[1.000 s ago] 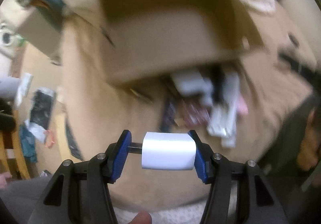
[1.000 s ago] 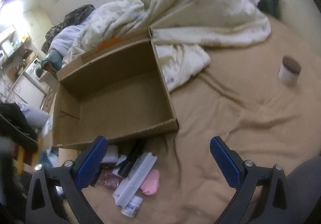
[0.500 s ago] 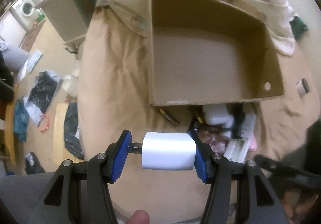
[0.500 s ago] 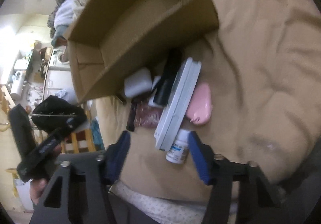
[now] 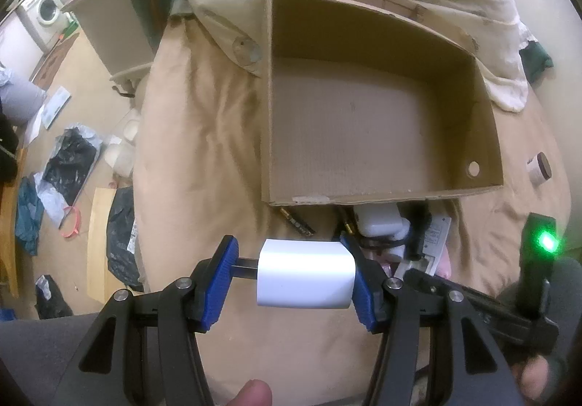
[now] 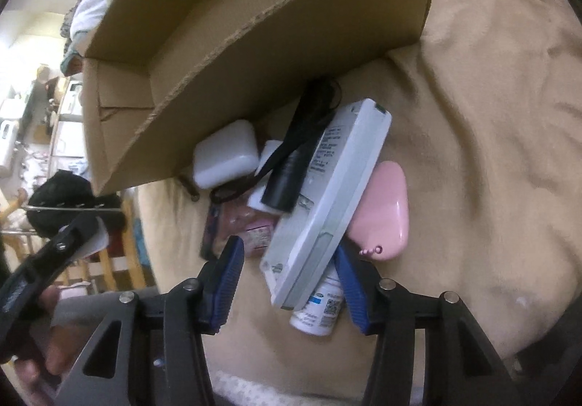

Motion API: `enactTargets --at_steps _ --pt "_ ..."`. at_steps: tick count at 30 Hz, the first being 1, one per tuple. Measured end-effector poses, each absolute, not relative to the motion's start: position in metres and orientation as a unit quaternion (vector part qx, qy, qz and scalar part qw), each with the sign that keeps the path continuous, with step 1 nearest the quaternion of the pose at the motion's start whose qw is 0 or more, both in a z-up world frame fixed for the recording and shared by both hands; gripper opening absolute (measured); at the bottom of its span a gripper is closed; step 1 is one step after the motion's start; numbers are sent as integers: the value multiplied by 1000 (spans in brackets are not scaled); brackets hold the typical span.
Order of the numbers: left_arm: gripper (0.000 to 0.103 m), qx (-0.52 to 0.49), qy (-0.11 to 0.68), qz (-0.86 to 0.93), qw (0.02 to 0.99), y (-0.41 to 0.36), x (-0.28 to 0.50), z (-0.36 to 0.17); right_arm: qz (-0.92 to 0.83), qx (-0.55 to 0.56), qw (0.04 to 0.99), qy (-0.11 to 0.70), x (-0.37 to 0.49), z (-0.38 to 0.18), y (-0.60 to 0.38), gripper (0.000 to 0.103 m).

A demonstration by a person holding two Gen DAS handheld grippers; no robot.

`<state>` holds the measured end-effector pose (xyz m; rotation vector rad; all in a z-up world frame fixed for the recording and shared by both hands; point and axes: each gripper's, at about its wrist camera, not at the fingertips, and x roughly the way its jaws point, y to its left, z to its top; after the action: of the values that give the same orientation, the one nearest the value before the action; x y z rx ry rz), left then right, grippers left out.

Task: Organize rigid objects
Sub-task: 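Grasp the white remote control with the right gripper while the left gripper holds the charger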

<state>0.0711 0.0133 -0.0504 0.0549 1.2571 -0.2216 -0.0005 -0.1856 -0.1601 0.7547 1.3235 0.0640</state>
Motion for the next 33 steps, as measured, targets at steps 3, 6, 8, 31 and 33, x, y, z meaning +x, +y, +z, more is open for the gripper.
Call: enactTargets --at_steps 3,6,8,31,33 --pt "54 30 588 -100 802 13 71 -53 17 345 722 599 -3 -162 -189 30" --pt "54 30 591 -95 801 15 72 -56 13 341 733 589 -10 -152 -195 28" --pt "54 29 592 -92 800 15 72 -57 11 344 738 581 -18 -142 -201 27" --pt "54 50 562 -76 822 13 66 -43 86 397 782 473 -57 -48 -261 23" --pt "54 52 555 -81 826 8 69 -34 87 392 788 468 -49 -41 -266 23"
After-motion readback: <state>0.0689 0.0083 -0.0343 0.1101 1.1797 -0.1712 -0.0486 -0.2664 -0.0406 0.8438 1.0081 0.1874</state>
